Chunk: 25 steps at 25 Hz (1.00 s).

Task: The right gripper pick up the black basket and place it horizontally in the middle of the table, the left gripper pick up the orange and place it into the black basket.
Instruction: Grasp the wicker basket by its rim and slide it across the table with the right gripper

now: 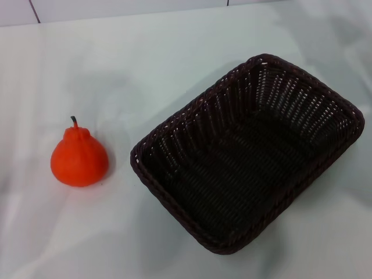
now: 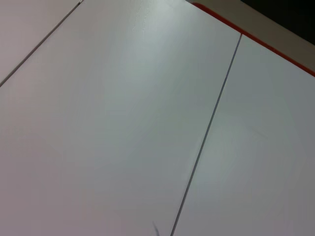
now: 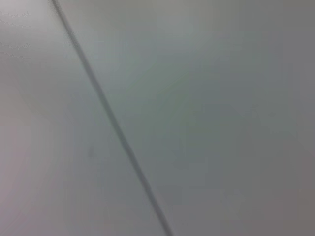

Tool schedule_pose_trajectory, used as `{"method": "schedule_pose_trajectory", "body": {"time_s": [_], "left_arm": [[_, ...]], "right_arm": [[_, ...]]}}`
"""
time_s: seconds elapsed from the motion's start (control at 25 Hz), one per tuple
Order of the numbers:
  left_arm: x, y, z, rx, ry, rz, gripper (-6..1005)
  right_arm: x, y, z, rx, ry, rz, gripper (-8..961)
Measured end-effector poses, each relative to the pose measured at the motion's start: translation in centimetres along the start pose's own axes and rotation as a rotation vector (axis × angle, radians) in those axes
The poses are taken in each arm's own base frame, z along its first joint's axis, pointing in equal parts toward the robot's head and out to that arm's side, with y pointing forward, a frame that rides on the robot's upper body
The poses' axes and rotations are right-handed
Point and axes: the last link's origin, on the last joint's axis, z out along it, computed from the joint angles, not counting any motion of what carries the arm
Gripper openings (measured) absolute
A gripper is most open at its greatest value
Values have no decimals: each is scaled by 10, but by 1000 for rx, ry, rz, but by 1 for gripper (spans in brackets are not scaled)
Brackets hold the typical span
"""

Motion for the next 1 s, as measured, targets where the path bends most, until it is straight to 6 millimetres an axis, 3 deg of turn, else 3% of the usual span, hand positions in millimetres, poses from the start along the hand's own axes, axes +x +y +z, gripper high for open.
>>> {"method": "schedule_pose_trajectory", "body": {"time_s": [0.44, 0.64, 0.8, 1.0], "left_arm": [[2, -1, -1, 3, 9, 5, 913], [2, -1, -2, 5, 9, 6, 914], [2, 0, -2, 5, 10, 4, 914], [2, 1, 0, -1, 13, 1, 913]], "right_arm": [[12, -9, 12, 164, -190, 2, 866], [38, -21, 31, 298, -610, -5, 867], [63, -30, 37, 245, -973, -73, 867], [84, -35, 37, 122, -1255, -227, 866]]}}
